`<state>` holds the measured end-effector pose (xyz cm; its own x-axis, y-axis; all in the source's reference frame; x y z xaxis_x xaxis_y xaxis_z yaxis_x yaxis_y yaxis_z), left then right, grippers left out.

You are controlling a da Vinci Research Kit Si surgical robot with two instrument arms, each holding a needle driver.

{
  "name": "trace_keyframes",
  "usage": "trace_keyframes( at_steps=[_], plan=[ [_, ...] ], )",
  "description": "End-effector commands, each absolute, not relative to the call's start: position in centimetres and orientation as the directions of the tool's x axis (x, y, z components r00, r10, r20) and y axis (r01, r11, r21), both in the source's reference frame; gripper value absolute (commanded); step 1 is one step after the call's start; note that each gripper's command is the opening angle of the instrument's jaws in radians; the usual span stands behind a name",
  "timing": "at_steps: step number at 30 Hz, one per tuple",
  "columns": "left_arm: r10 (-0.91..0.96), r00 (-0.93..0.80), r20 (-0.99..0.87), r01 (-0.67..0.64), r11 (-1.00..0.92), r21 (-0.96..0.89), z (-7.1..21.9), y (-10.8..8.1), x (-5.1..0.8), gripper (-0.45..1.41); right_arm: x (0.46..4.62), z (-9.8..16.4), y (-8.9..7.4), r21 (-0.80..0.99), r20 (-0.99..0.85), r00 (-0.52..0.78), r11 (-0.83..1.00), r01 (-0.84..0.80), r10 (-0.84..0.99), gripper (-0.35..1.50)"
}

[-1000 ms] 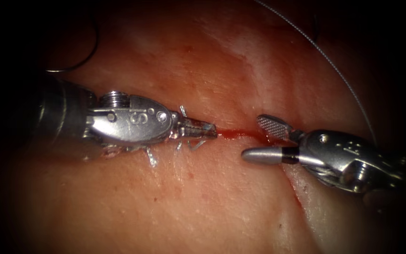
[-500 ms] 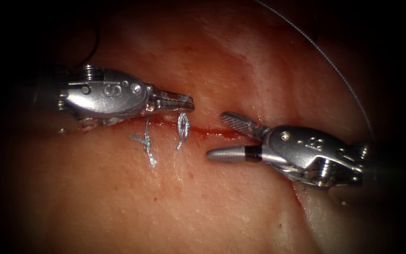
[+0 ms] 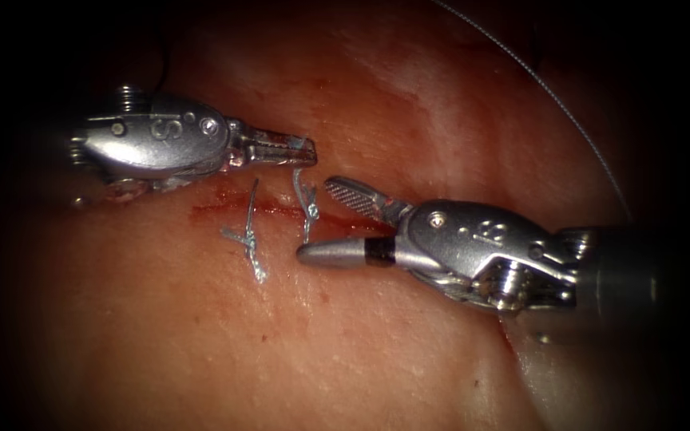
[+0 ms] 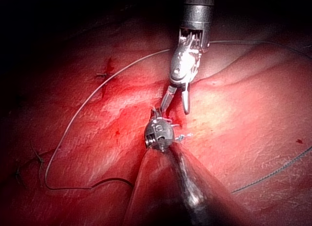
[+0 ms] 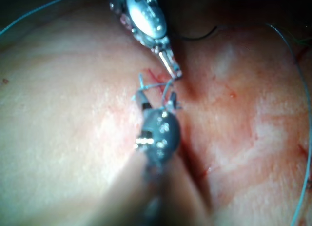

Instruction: Wound Closure

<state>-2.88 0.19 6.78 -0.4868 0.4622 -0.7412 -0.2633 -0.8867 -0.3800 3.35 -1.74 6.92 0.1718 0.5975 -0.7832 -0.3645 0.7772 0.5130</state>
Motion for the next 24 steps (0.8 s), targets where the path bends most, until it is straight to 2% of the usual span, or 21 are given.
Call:
trace_keyframes(
  at_steps=[1, 14, 24],
  plan=[
    [0.461, -0.485, -0.743, -0.259, -0.888, -0.381, 6.84, 0.18, -2.94, -0.45, 3.5, 6.98, -1.73, 0.507, -0.787, 0.171, 0.78, -0.366, 0.592, 1.26],
    [0.463, -0.479, -0.746, -0.253, -0.887, -0.387, 6.83, 0.17, -2.97, -0.45, 3.92, 7.04, -1.6, 0.507, -0.795, 0.179, 0.797, -0.328, 0.579, 1.26],
    [0.459, -0.477, -0.75, -0.248, -0.889, -0.386, 6.81, 0.15, -2.99, -0.45, 4.04, 7.12, -1.56, 0.501, -0.801, 0.183, 0.805, -0.317, 0.571, 1.26]
  ],
)
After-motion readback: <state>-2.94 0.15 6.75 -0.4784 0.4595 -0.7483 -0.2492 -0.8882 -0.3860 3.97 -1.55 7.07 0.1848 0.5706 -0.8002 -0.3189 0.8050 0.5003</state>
